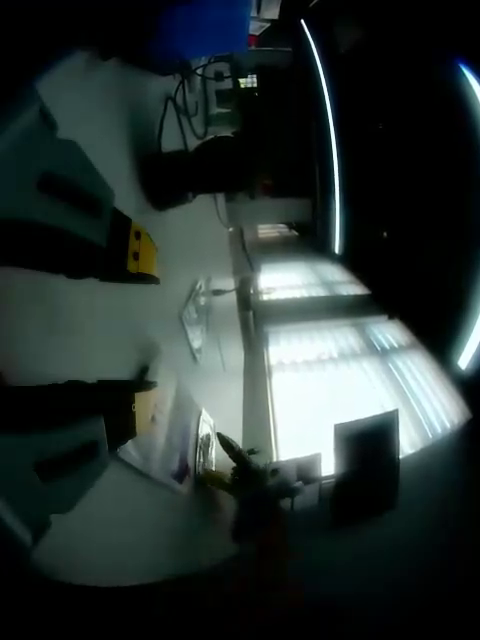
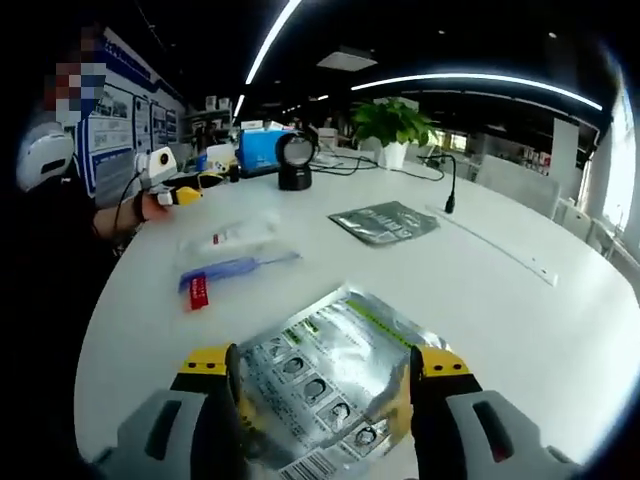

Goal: Clip sheet goods on table flip sheet goods clip sheet goods scan sheet goods put sheet goods back to table

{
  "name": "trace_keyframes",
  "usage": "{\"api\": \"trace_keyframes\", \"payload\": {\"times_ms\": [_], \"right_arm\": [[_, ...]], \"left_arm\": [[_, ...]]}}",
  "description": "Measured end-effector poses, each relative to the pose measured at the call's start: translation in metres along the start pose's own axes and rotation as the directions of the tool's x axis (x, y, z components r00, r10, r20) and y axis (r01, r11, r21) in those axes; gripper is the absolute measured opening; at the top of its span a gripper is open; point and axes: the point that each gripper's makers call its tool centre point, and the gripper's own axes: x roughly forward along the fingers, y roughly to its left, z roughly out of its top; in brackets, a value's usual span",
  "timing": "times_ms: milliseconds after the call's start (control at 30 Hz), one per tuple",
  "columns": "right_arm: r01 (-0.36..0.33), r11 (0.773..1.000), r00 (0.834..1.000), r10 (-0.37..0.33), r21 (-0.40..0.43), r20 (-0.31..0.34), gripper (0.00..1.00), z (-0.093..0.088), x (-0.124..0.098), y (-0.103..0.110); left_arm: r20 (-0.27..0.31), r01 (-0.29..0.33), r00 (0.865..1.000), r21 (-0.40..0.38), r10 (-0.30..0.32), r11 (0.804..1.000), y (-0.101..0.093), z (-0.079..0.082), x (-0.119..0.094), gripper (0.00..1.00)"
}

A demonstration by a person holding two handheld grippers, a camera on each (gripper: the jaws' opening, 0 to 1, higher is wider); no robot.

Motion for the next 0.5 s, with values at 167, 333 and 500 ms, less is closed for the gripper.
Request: {"api": "trace_keyframes", "payload": {"times_ms": [167, 333, 500], "right_arm": [[0.010, 0.997, 1.000, -0.011, 0.071, 0.018, 0.63, -0.0024, 0.0003, 0.0003], [0.073, 0.991, 0.997, -0.076, 0.111, 0.024, 0.61, -0.0023, -0.0010, -0.0003], [0.151, 0.975, 0.986, -0.161, 0.160, 0.050, 0.61, -0.0011, -0.0035, 0.0079]], "left_arm": [[-0.001, -0.001, 1.000, 0.001, 0.001, 1.000, 0.0000, 0.0000, -0.0002, 0.31], [0.000, -0.002, 1.000, 0.000, 0.002, 1.000, 0.0002, 0.0004, -0.0005, 0.31], [0.004, -0.001, 1.000, 0.000, 0.001, 1.000, -0.0003, 0.0013, -0.0010, 0.31]]}}
